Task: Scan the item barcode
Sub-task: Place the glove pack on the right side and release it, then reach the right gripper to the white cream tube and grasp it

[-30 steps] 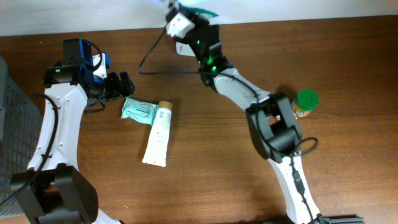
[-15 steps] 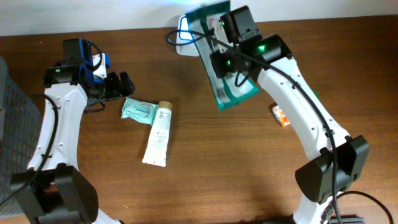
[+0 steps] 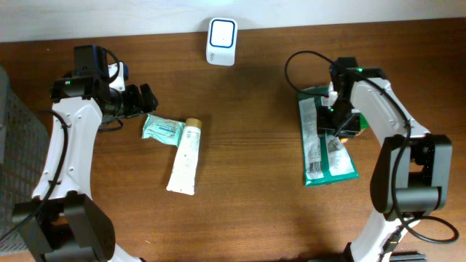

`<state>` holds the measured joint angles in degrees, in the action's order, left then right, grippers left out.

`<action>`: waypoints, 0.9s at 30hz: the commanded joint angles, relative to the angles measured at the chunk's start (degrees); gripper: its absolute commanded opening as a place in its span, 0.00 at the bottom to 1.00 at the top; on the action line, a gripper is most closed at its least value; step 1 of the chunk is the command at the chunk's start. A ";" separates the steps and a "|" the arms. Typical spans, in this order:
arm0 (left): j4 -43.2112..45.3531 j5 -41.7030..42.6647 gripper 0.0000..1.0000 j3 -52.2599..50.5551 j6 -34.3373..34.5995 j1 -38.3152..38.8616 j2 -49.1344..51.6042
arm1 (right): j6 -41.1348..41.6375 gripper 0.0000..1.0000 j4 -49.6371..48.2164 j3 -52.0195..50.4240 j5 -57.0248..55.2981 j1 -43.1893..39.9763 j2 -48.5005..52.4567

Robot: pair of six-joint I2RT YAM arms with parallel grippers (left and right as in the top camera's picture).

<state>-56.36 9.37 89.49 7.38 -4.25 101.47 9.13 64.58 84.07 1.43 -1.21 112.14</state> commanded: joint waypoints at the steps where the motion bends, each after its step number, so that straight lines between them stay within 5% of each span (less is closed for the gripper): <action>1: 0.09 -0.24 0.99 0.66 -0.11 -0.04 -0.87 | 0.17 0.57 1.70 3.06 4.79 -0.39 -0.26; 4: 0.09 -0.22 0.99 0.66 -0.11 -0.04 -0.87 | -1.33 0.56 4.13 11.56 15.69 1.27 -0.55; 6: 0.09 -0.24 0.99 0.66 -0.11 -0.04 -0.87 | -1.20 0.66 1.16 12.74 23.30 3.34 -0.55; 11: 0.09 -0.22 0.99 0.66 -0.11 -0.04 -0.87 | 12.72 0.67 -9.84 8.07 29.18 14.47 3.17; 12: 0.09 -0.24 0.99 0.66 -0.11 -0.04 -0.87 | 14.45 0.81 -14.32 6.01 32.02 17.09 3.63; 14: 0.09 -0.24 0.99 0.66 -0.11 -0.04 -0.87 | 21.09 0.87 -22.38 1.42 32.87 22.23 3.76; 17: 0.09 -0.22 0.99 0.66 -0.11 -0.04 -0.87 | 31.39 0.53 -36.46 -5.25 32.39 29.27 3.76; 20: 0.09 -0.22 0.99 0.66 -0.11 -0.04 -0.87 | 39.12 0.41 -47.98 -11.87 29.35 33.83 3.76; 27: 0.09 -0.22 0.99 0.66 -0.11 -0.04 -0.87 | 43.28 0.39 -59.58 -17.31 26.64 40.37 3.76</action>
<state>-56.34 9.37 89.52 7.35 -4.25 101.47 51.13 5.50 67.26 30.61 37.28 116.01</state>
